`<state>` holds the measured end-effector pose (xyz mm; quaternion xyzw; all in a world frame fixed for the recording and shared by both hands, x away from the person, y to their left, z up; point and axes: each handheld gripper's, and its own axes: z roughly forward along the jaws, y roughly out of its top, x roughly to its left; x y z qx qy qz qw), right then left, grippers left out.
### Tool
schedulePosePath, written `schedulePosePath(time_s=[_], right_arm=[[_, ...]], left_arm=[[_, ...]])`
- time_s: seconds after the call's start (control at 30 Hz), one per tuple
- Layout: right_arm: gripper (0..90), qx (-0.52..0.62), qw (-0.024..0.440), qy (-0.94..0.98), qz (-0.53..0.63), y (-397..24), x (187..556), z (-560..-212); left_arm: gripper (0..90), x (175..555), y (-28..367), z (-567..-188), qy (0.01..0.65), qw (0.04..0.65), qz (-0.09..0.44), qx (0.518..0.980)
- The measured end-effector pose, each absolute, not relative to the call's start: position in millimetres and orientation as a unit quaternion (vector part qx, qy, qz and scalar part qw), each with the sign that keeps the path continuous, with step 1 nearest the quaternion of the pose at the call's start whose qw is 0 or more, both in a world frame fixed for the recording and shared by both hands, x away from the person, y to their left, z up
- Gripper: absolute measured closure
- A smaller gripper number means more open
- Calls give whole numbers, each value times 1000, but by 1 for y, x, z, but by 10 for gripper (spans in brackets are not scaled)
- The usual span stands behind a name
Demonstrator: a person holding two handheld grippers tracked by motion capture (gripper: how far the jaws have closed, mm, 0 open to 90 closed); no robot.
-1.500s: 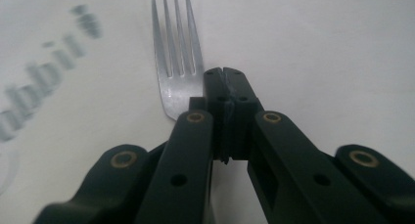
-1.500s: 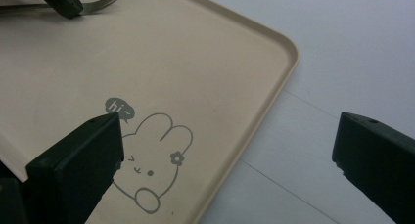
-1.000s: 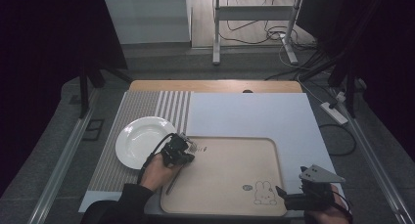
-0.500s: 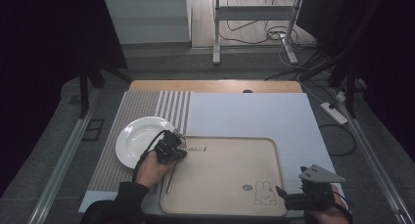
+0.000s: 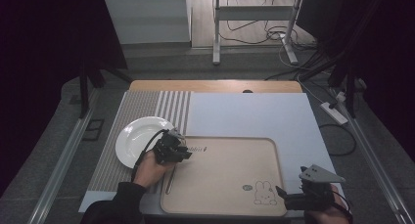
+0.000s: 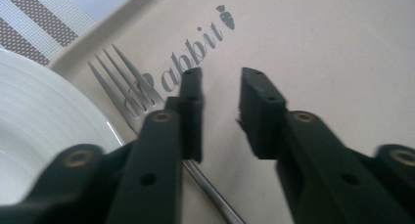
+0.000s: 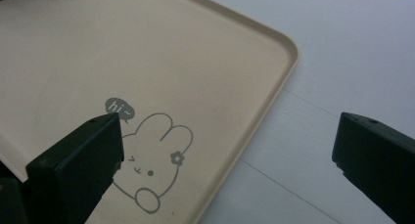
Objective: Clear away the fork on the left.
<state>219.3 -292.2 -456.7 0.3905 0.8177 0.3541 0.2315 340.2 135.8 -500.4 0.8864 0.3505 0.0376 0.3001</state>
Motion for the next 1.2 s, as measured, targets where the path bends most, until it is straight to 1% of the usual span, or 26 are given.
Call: schedulePosePath(time_s=[0.07, 0.2, 0.23, 0.27, 0.33, 0.53, 0.7, 0.73, 0.77, 0.87, 0.93, 0.97, 1.0, 1.1, 1.13, 1.17, 1.2], right_arm=[[0, 391, 231, 818, 354, -292, 219, -457], [0, 391, 232, 818, 354, -292, 219, -457], [0, 391, 232, 818, 354, -292, 219, -457], [0, 391, 232, 818, 353, -292, 219, -457], [0, 391, 232, 818, 354, -292, 219, -457], [0, 391, 232, 818, 353, -292, 219, -457], [0, 391, 232, 818, 353, -292, 219, -457], [0, 391, 232, 818, 353, -292, 219, -457], [0, 391, 232, 818, 353, -292, 219, -457], [0, 391, 232, 818, 353, -292, 219, -457], [0, 391, 232, 818, 353, -292, 219, -457], [0, 391, 233, 818, 352, -292, 219, -457], [0, 391, 233, 818, 352, -292, 219, -457], [0, 391, 233, 818, 352, -292, 219, -457], [0, 391, 233, 818, 352, -292, 219, -457], [0, 391, 233, 818, 352, -292, 219, -457], [0, 391, 233, 818, 352, -292, 219, -457]], left_arm=[[624, 339, 136, -499, 350, 302, 40, 886], [505, 335, 138, -496, 343, 303, 51, 887], [505, 335, 139, -495, 344, 305, 53, 886], [465, 334, 140, -494, 343, 307, 53, 886], [451, 334, 142, -493, 346, 316, 48, 882], [359, 332, 146, -491, 344, 333, 37, 877], [298, 330, 148, -491, 344, 336, 31, 876], [260, 329, 151, -491, 345, 339, 29, 875], [243, 329, 151, -491, 345, 339, 29, 875], [224, 326, 154, -490, 349, 342, 26, 872], [189, 325, 156, -490, 351, 345, 24, 870], [154, 324, 156, -490, 350, 346, 25, 870], [154, 324, 157, -490, 351, 345, 28, 870], [94, 322, 157, -490, 350, 347, 37, 869], [54, 322, 157, -489, 350, 346, 40, 869], [54, 321, 157, -489, 348, 346, 45, 870], [36, 320, 157, -489, 343, 345, 49, 872]])
